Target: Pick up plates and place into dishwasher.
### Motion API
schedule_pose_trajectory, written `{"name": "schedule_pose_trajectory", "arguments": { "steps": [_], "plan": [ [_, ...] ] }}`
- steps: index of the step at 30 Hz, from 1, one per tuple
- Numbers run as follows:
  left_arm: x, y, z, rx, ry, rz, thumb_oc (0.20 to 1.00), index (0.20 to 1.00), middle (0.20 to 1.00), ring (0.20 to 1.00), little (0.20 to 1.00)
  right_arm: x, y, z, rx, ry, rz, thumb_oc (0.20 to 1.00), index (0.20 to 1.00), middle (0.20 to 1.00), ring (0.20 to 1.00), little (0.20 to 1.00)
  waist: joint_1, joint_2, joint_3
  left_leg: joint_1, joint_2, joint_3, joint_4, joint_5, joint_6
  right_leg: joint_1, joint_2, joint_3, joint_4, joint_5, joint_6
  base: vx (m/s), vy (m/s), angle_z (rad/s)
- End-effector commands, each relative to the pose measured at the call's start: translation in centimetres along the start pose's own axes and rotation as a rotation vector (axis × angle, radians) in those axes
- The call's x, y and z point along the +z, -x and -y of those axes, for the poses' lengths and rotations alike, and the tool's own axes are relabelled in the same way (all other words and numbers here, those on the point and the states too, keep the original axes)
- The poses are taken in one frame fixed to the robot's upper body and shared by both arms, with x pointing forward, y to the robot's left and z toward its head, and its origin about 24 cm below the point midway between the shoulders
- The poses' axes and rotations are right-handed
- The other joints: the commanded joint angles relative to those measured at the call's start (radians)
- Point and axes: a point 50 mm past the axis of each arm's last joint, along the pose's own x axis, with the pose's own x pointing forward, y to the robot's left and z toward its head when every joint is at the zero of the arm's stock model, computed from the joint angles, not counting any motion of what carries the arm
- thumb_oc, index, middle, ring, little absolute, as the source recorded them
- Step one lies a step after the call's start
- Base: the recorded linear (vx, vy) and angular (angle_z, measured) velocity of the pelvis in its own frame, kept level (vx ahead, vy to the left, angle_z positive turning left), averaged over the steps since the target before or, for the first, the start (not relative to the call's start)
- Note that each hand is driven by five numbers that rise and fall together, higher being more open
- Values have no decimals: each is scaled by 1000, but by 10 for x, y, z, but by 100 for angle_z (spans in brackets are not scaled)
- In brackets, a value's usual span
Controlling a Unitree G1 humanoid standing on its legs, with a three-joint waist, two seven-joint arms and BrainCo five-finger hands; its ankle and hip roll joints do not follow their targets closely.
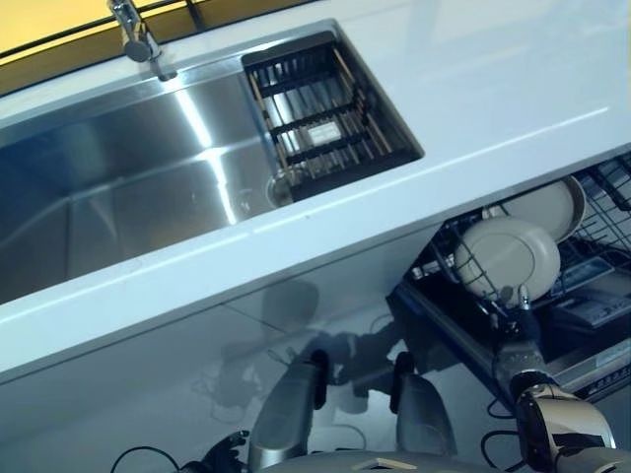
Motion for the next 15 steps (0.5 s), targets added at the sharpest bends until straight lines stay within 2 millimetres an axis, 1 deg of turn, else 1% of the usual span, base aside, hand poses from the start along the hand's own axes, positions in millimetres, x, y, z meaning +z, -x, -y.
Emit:
{"name": "schedule_pose_trajectory", "arguments": {
  "steps": [1,4,9,15],
  "plan": [
    [10,2,-19,55,2,49,1000,1000,1000,1000,1000,69,1,-94,226,81,269,1000,1000,1000,1000,1000,56,-13,2,13,27,9,-79,43,2,22,36,-26,-54,64,-26,-27,-11,3],
    [13,1,-24,71,8,60,1000,1000,1000,1000,1000,75,3,-107,219,127,293,1000,1000,1000,1000,1000,72,-16,12,8,27,-4,-88,48,-1,27,40,-33,-63,63,-27,-21,-13,12],
    [10,2,-25,90,15,51,1000,1000,1000,1000,1000,78,4,-118,223,135,296,1000,1000,1000,1000,1000,96,-27,20,4,26,-18,-93,50,-5,44,44,-47,-78,62,-31,17,-23,11],
    [11,2,-26,102,17,51,1000,1000,1000,1000,1000,74,7,-129,323,-12,273,1000,1000,1000,1000,1000,116,-29,23,-2,24,-34,-96,52,-10,58,46,-58,-90,59,-35,26,-6,15]
  ]
}}
